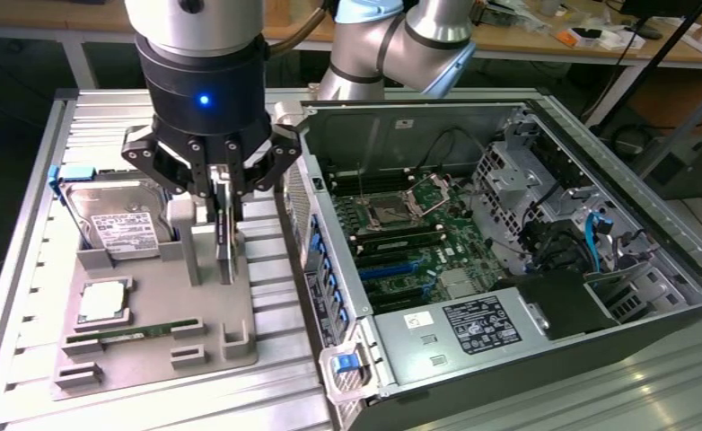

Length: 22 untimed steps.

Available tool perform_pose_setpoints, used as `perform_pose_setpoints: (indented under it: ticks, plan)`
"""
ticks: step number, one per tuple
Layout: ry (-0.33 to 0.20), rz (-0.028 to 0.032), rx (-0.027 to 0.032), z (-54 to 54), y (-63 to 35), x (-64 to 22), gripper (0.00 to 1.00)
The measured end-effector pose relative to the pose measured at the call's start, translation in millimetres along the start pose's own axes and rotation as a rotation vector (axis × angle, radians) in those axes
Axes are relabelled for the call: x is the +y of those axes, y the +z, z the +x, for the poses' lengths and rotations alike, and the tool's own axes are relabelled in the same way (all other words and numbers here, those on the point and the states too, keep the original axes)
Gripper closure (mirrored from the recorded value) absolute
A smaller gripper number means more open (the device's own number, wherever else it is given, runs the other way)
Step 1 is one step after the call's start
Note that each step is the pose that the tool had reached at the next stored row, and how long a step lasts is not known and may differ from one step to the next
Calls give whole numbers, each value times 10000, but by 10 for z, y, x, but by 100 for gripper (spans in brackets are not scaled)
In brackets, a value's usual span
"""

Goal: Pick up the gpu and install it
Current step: 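Pick up the gpu and move the gpu toward the slot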

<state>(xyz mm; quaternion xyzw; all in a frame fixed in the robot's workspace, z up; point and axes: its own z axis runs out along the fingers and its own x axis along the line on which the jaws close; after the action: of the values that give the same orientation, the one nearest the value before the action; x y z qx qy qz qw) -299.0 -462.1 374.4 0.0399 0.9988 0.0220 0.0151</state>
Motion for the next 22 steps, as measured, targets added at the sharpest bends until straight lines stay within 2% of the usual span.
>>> perform_pose_setpoints:
  ticks: [11, 15, 22]
  plan:
    - [0, 0, 0, -63, 2, 5, 73]
    - [0, 1, 0, -65, -103, 10, 73]
    - [0, 2, 1, -69, -106, 10, 73]
